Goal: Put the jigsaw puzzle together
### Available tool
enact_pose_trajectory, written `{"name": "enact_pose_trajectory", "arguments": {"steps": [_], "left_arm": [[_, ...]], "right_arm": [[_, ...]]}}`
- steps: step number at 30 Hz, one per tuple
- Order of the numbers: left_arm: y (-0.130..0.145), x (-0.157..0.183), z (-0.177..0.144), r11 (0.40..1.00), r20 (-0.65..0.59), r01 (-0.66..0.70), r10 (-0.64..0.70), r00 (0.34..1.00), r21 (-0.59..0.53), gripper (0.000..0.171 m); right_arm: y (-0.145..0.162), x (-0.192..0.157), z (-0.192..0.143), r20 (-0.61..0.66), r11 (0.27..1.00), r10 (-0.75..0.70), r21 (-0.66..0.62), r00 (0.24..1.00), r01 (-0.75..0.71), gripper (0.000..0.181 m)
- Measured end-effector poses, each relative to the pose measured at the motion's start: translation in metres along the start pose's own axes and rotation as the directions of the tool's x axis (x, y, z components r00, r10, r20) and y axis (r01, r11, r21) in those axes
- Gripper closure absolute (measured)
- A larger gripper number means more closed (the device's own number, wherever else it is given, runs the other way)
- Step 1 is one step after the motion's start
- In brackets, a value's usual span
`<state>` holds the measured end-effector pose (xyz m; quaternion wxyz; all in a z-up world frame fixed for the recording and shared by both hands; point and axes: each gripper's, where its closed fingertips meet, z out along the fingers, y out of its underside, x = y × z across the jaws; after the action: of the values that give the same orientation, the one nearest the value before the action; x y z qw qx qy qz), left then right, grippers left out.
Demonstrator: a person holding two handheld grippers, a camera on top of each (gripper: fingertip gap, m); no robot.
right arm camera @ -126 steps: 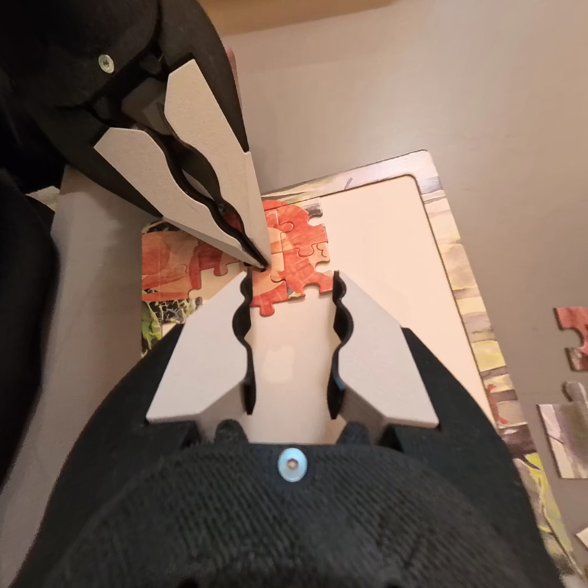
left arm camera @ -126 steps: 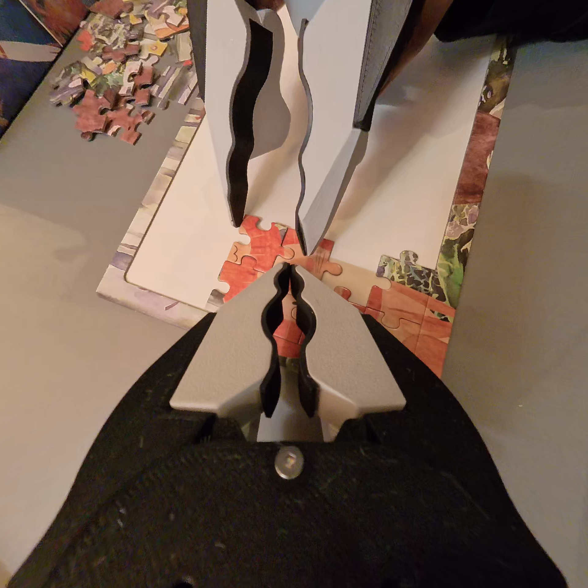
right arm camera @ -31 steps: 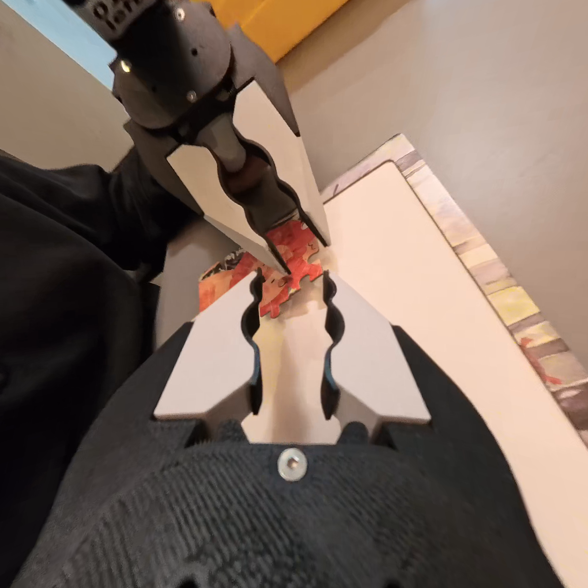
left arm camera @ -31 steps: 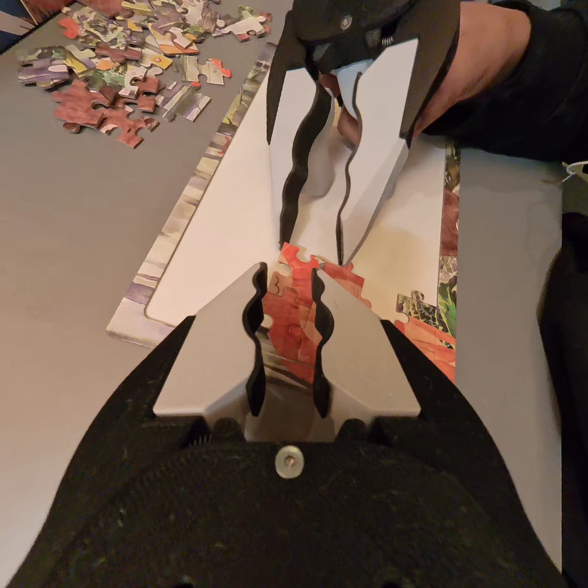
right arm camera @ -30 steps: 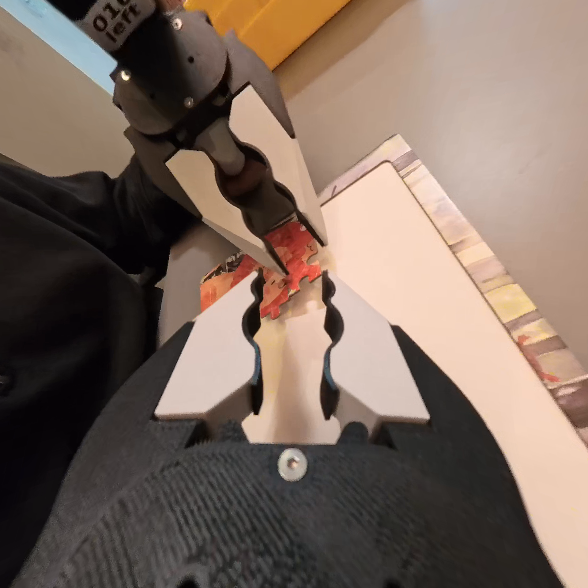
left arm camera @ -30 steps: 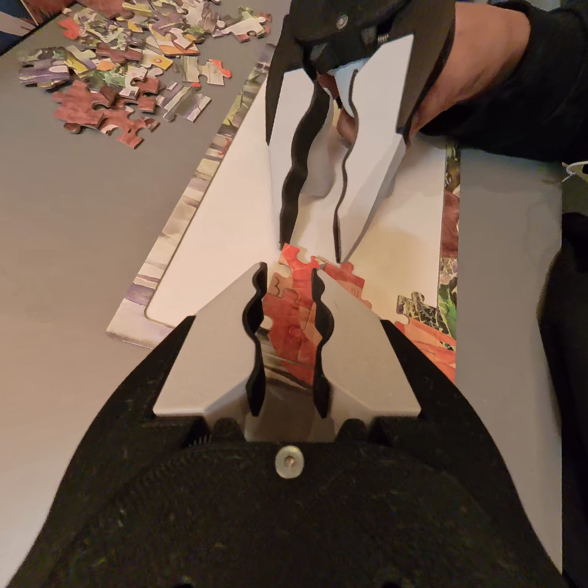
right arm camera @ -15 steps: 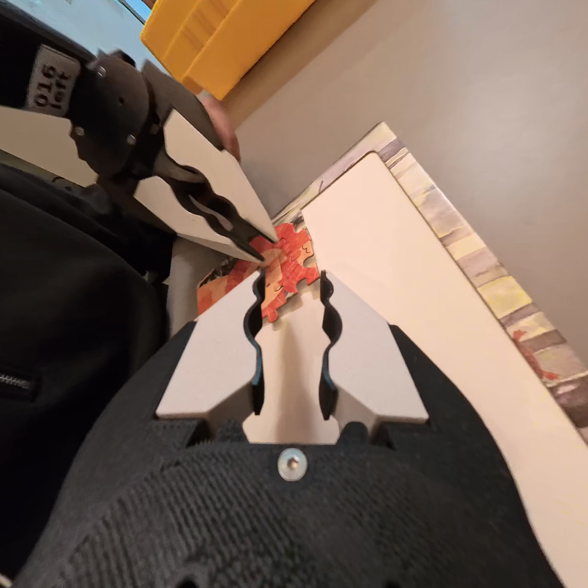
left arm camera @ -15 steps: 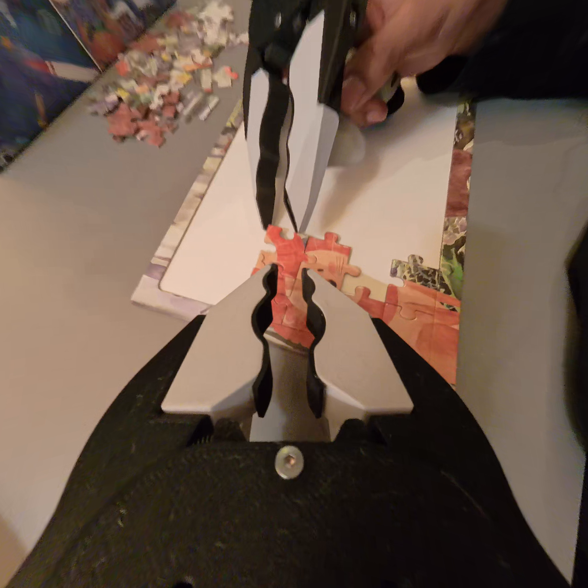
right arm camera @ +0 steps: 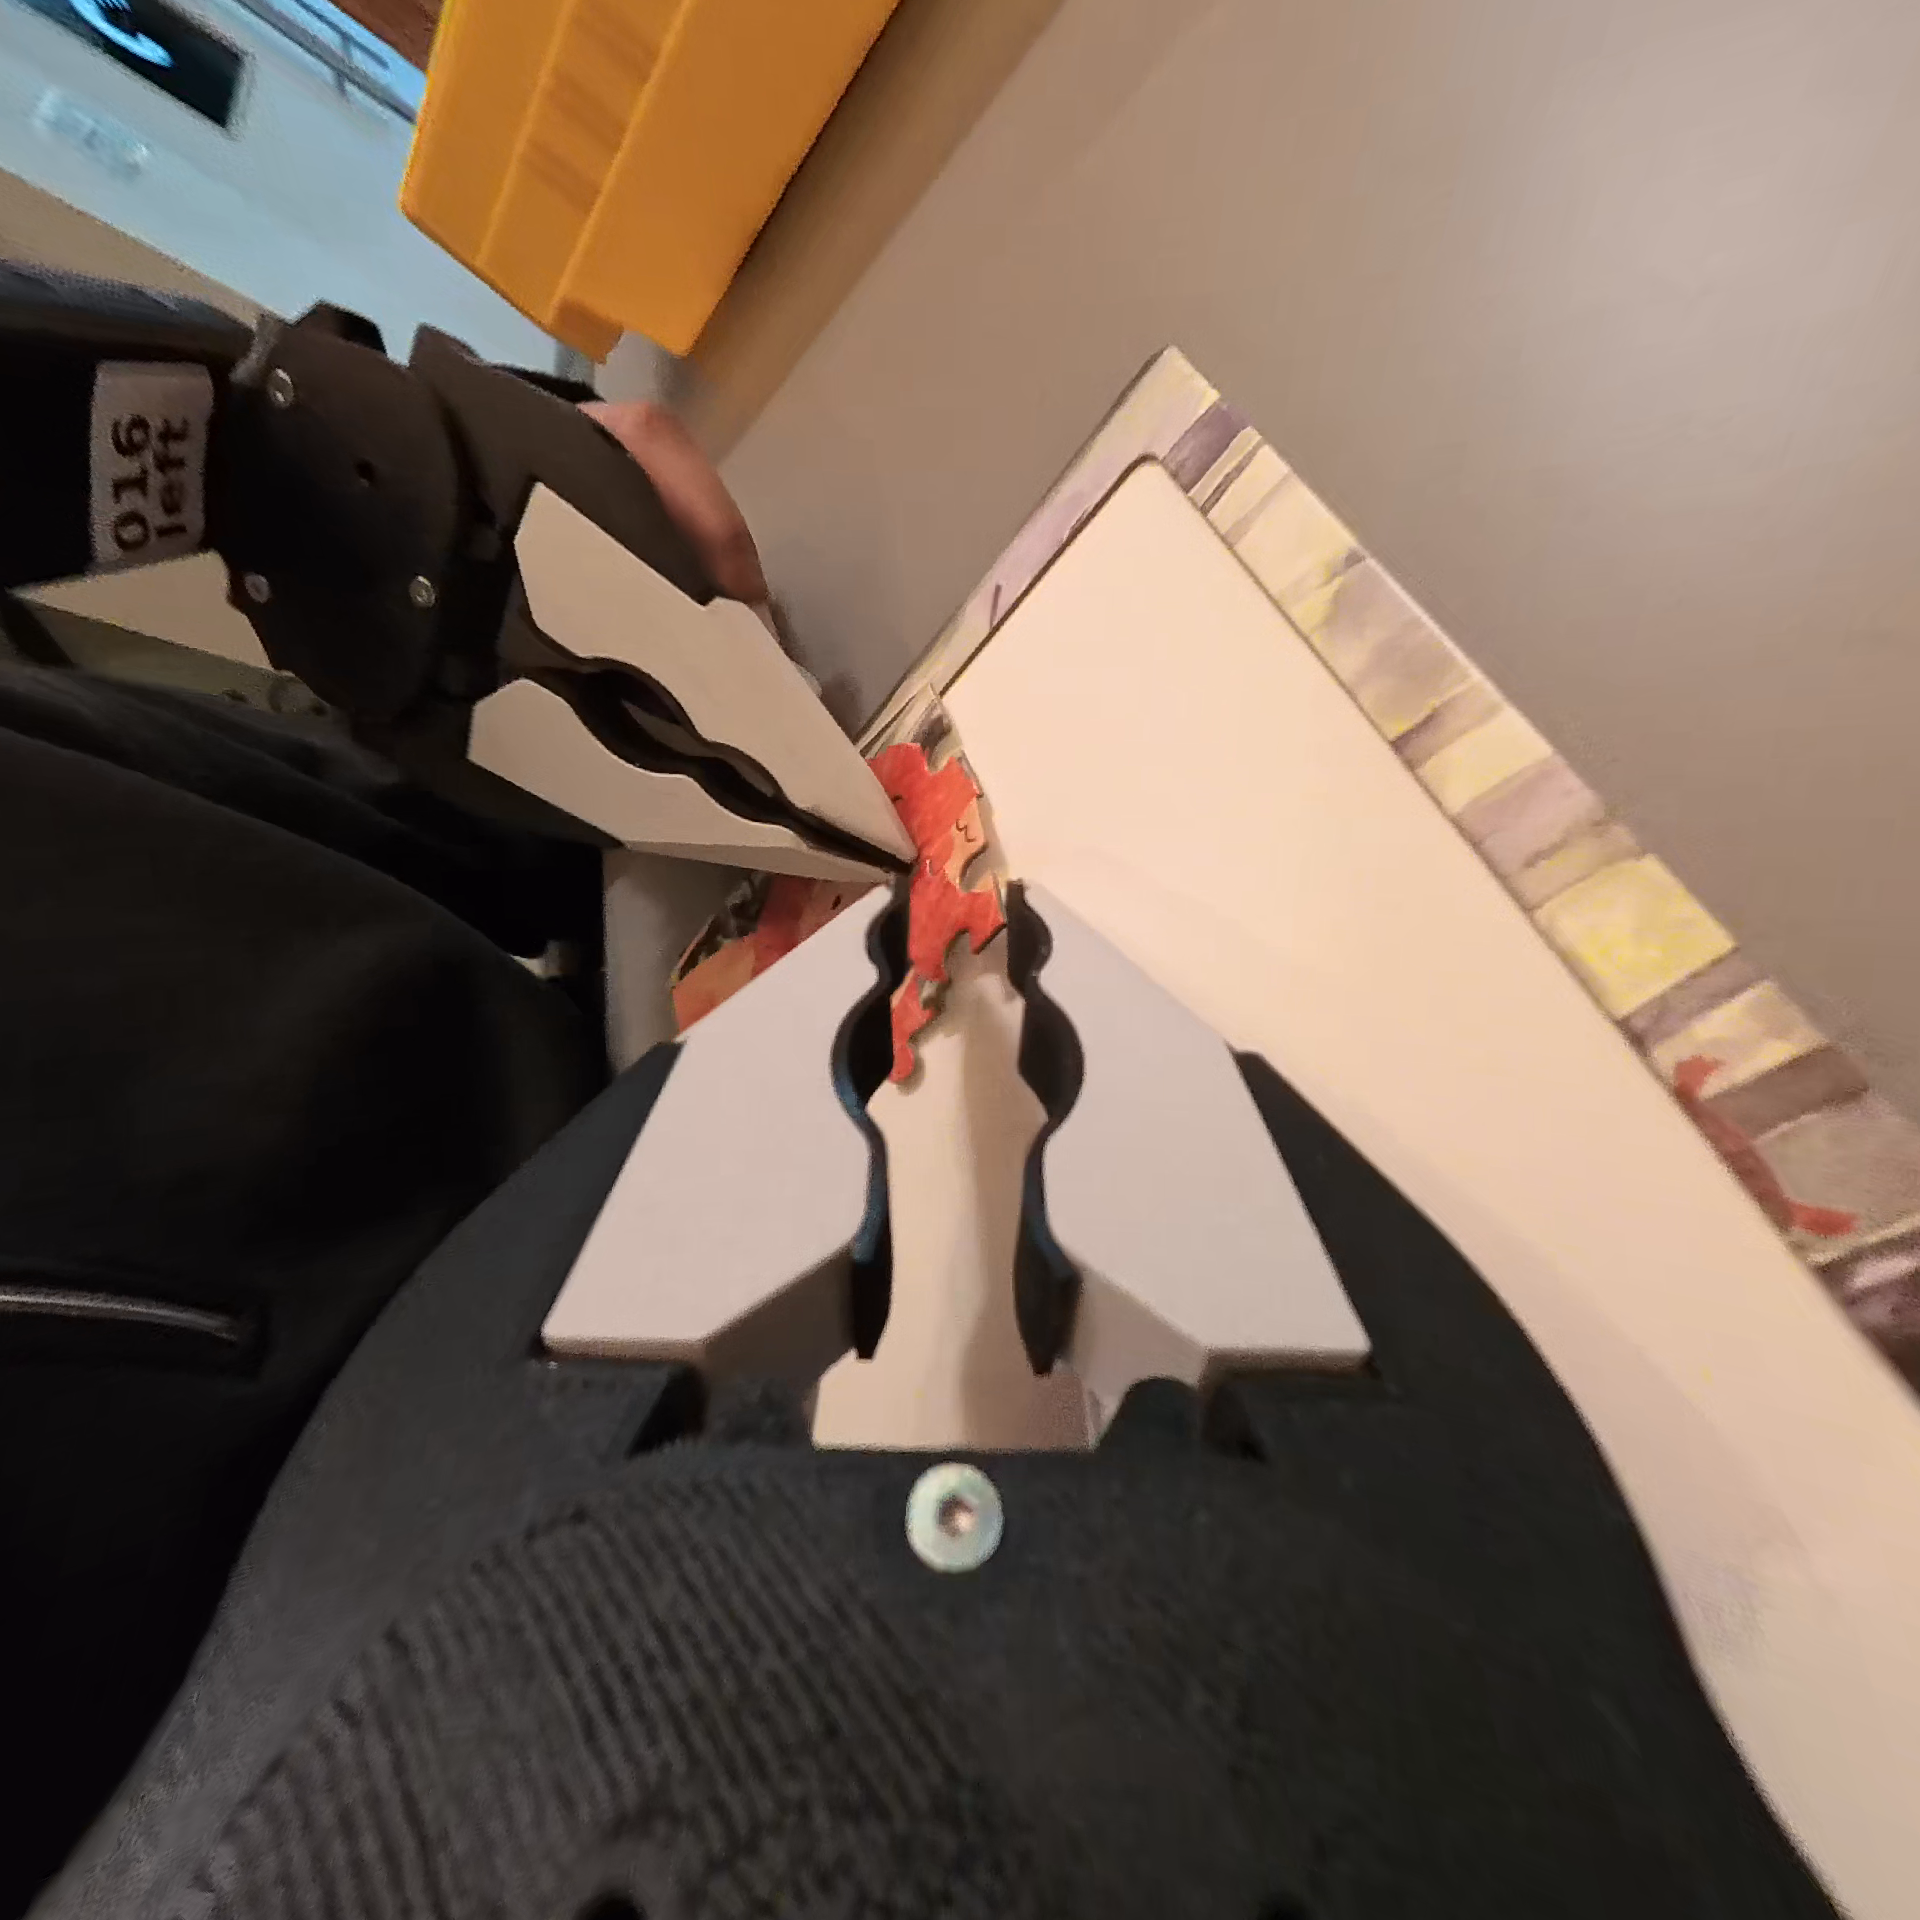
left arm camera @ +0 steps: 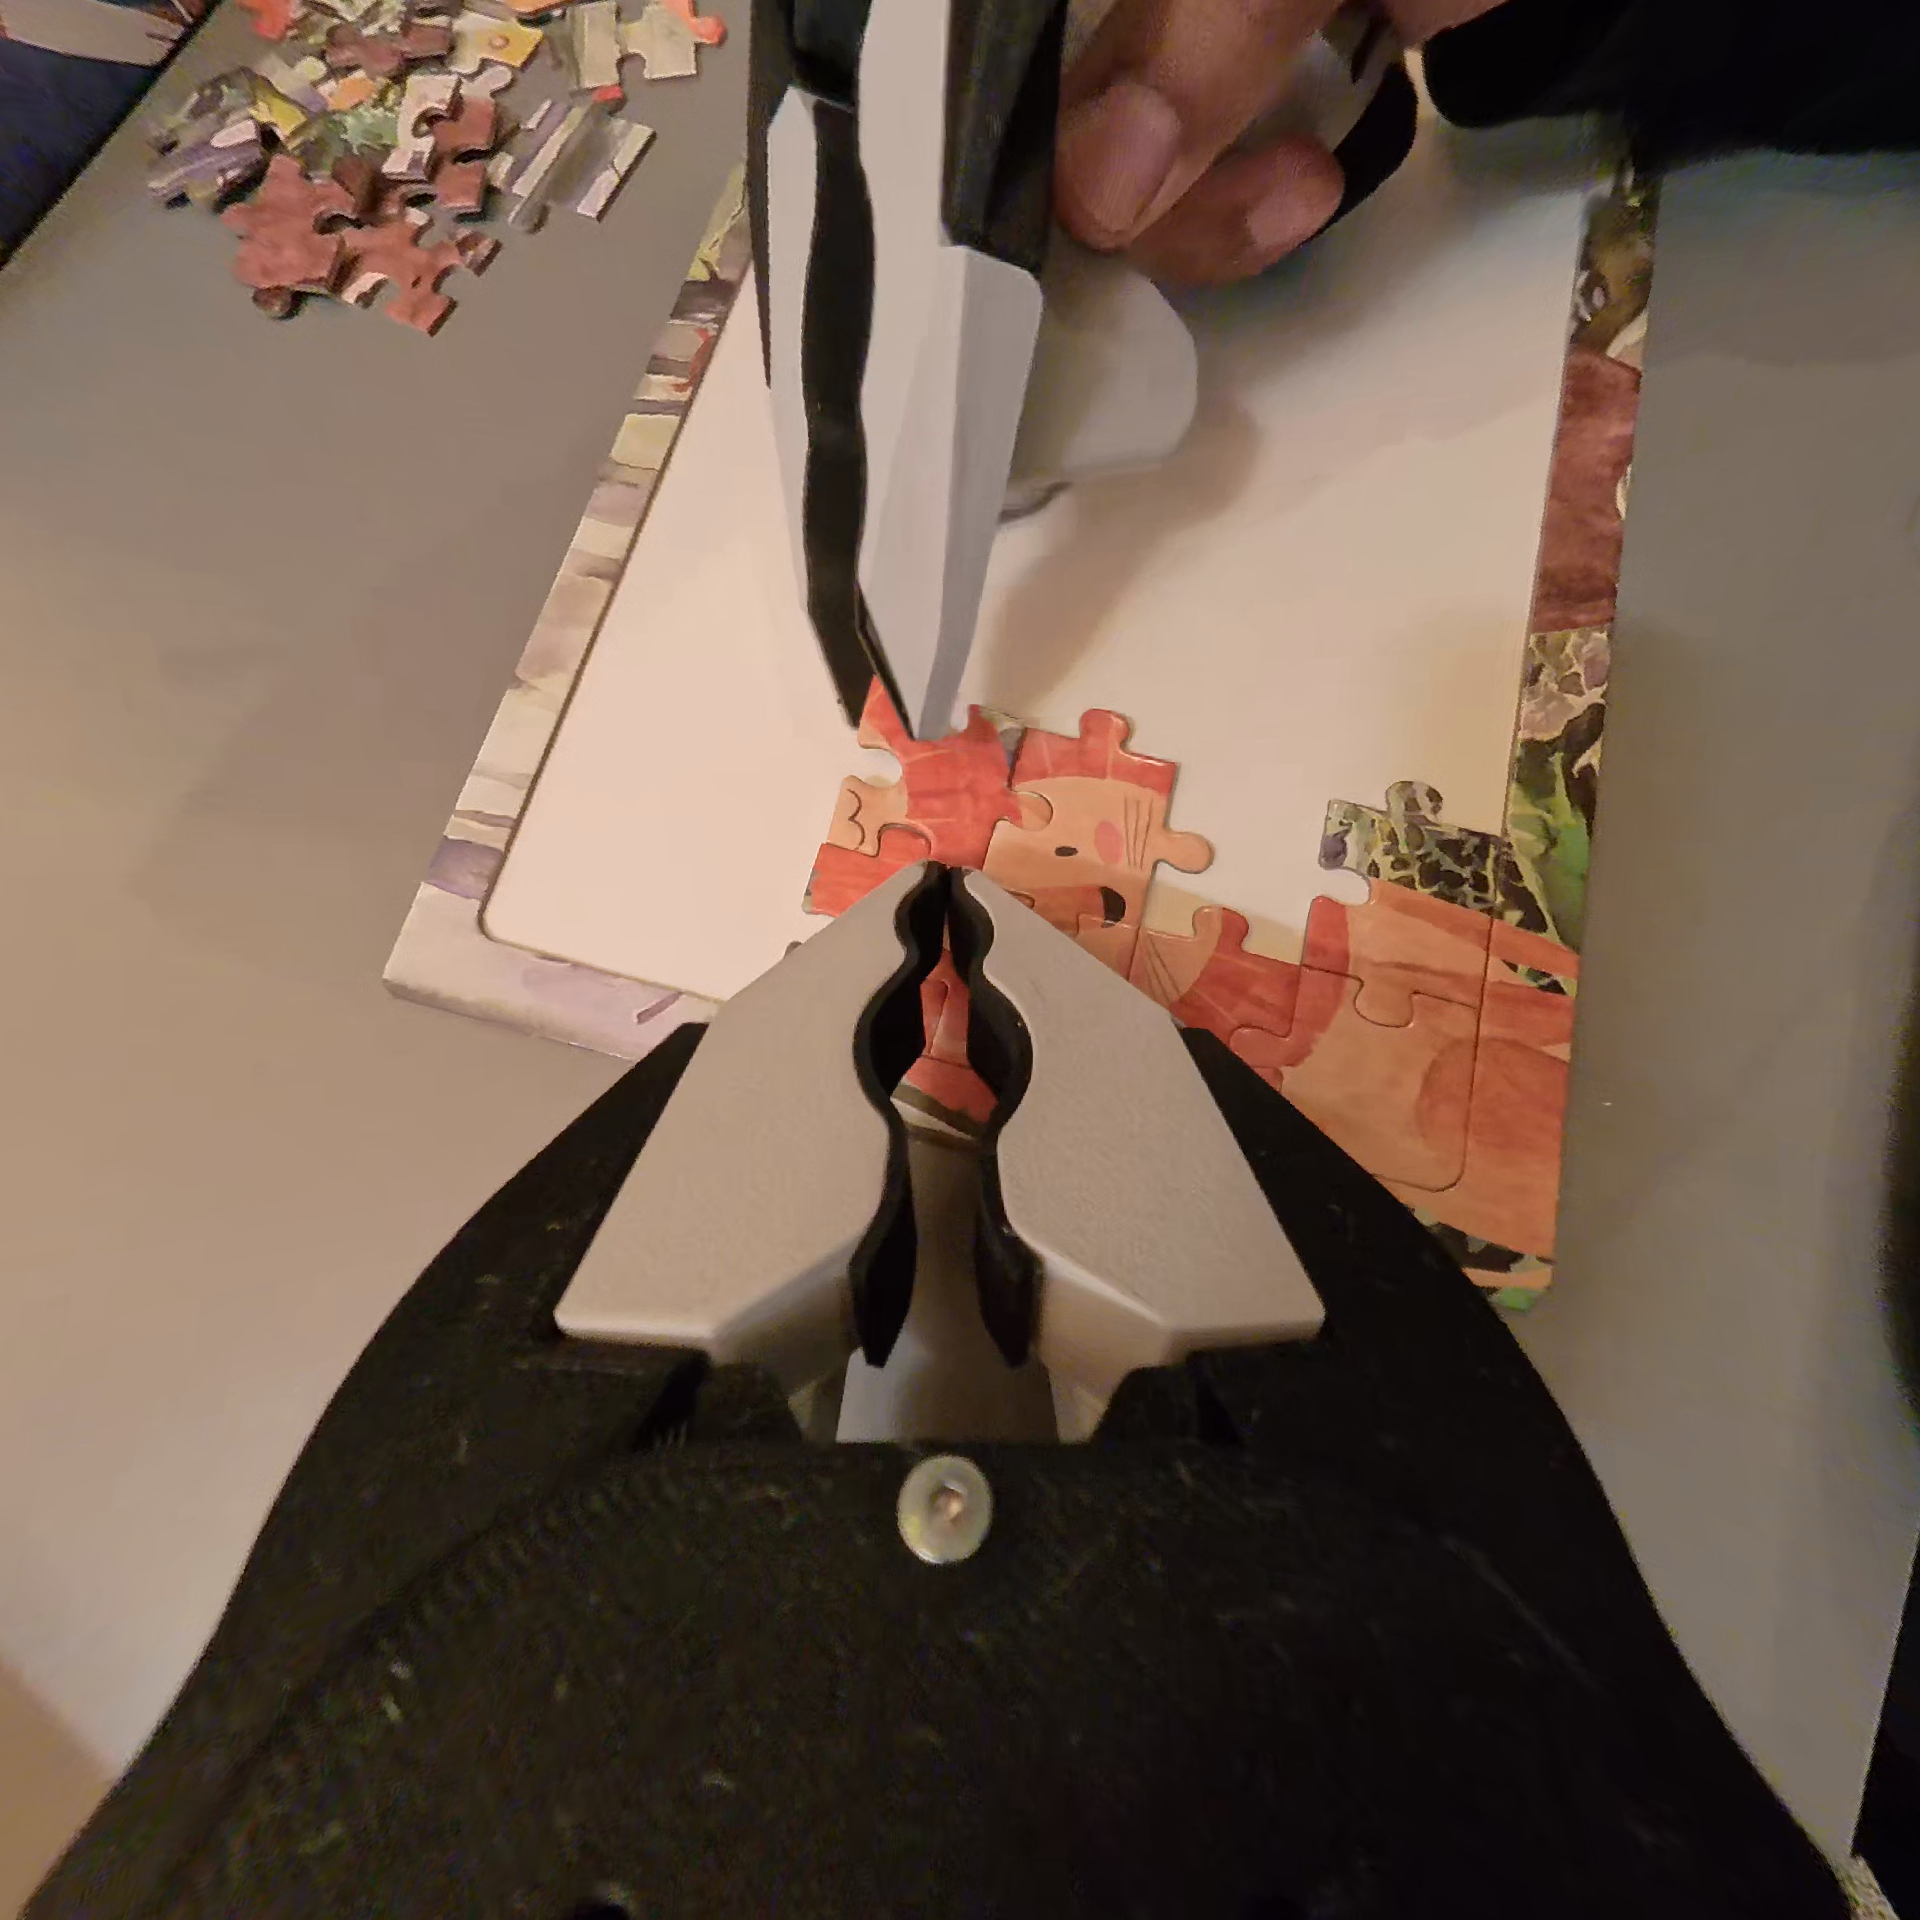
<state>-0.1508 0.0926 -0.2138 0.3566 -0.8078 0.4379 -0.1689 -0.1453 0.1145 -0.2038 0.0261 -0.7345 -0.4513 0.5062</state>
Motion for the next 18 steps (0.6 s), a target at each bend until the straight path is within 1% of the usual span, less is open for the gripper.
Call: {"name": "enact_pose_trajectory", "arguments": {"steps": [4,9,15,18], "left_arm": [[0.0001,0.0007,0.0002,1.000,-0.004,-0.002,0.002,1.000,-0.001,0.171],[0.0001,0.0008,0.0004,1.000,-0.004,-0.002,0.002,1.000,-0.002,0.171],[0.0001,0.0010,0.0006,1.000,-0.006,0.000,0.000,1.000,-0.002,0.171],[0.0000,0.0011,0.0007,1.000,-0.007,0.000,0.000,1.000,-0.001,0.171]], "right_arm": [[-0.0008,-0.0030,-0.0029,0.078,0.995,0.103,0.009,0.992,-0.104,0.171],[-0.0041,-0.0060,-0.0017,0.118,0.990,0.137,0.025,0.984,-0.141,0.168],[-0.0039,-0.0048,-0.0002,0.133,0.982,0.185,0.017,0.974,-0.189,0.172],[-0.0021,-0.0009,0.0006,0.095,0.985,0.173,0.007,0.980,-0.175,0.180]]}}
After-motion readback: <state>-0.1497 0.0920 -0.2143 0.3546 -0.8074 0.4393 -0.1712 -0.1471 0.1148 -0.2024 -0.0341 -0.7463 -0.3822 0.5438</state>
